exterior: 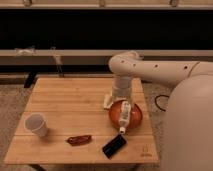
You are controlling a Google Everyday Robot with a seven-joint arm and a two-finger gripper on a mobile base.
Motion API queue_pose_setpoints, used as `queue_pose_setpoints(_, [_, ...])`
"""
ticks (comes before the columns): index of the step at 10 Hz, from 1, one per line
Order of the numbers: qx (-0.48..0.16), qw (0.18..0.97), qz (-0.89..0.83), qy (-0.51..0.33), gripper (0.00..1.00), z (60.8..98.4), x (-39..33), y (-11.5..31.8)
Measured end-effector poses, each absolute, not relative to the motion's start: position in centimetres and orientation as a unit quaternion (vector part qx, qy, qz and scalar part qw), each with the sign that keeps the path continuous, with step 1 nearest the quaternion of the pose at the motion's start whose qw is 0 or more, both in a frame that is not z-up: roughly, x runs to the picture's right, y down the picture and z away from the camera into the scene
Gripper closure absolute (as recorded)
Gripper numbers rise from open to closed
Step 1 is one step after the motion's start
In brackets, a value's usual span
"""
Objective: Push the eraser across the table
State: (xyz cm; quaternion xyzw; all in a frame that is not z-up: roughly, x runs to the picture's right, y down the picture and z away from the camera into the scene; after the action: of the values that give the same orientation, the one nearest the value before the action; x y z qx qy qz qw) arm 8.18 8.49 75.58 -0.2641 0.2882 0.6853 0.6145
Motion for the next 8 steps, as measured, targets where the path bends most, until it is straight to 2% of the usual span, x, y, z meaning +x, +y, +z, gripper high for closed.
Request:
queue_pose_setpoints(4, [-0.257, 0.607, 0.708, 0.253, 0.2, 72.9, 9.9, 12.1])
queue_pose_setpoints(8, [-0.271, 0.608, 0.721, 0.193, 0.2, 69.8, 10.0, 19.9])
